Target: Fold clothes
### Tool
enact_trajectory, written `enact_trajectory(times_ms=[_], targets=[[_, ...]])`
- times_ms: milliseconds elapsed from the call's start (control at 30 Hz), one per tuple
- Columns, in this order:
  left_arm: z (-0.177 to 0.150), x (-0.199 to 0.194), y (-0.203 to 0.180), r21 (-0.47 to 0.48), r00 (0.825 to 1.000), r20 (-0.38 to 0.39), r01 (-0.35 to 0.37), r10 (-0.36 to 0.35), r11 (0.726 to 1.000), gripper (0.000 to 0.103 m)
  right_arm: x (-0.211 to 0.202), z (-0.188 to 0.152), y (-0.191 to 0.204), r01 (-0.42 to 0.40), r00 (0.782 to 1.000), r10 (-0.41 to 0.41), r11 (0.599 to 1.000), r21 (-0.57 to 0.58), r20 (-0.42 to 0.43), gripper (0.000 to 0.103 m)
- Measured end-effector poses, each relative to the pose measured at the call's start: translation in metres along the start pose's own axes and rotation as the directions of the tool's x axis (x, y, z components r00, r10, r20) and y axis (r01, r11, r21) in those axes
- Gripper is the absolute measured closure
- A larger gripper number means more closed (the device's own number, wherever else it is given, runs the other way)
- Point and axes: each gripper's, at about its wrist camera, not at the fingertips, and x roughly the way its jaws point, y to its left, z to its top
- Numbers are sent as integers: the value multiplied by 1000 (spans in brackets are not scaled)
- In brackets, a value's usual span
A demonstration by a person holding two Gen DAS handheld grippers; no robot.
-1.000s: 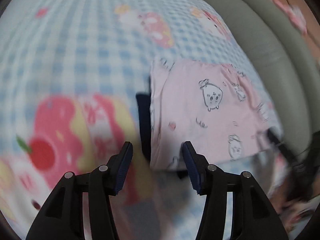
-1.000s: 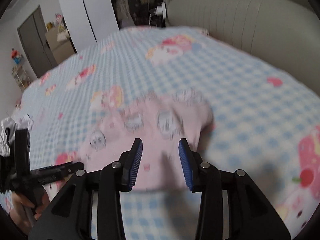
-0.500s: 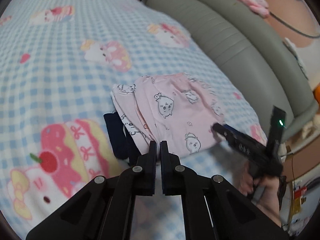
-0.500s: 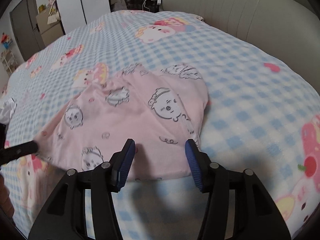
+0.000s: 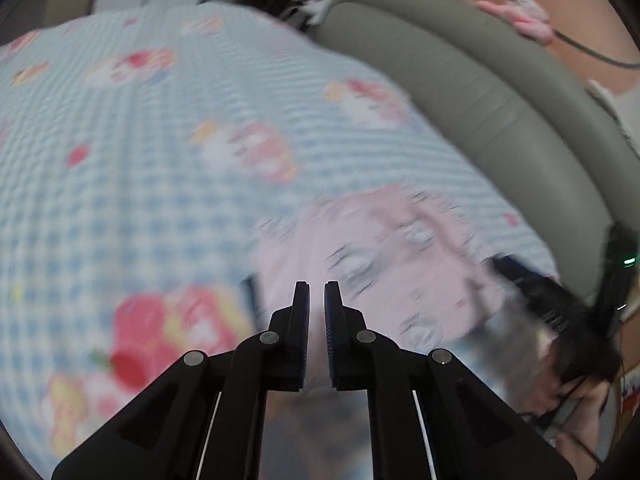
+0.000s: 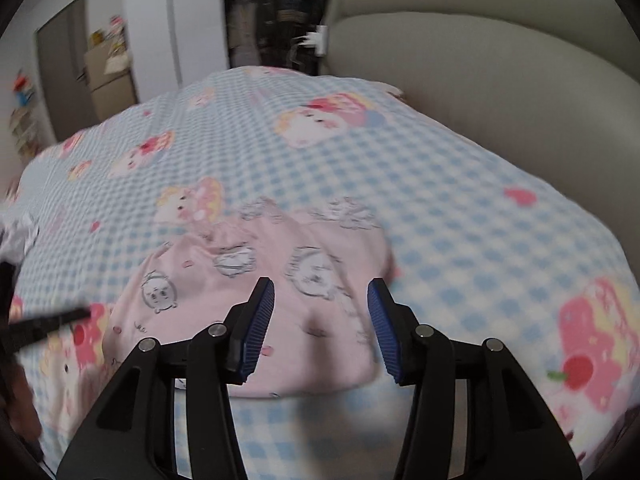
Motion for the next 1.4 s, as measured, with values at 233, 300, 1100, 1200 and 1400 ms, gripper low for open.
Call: enact_trajectory(times_ms=[233,300,1100,1200,1400], targets=[[-30,82,22,-96,968,-250,-21,-3,995,95,62,-15,-32,8,989,2,998,62,-151,86],[-40,85,34,-153,972,-230,6,-41,988,94,65,-20,-41,-19,988,32,996,90,-154,92],[6,41,41,-20,992,-79,-101,99,995,44,37,7,-27,-38,989,39,999,11,-145,58],[16,22,43,-33,990,-67,-124,122,992,43,25,11,-8,-20,990,18,1000,-17,-141,53],[40,-34,103,-154,958,-5,-283,286,947,32,9,12,53,-28,990,16,996,-79,-139,30]])
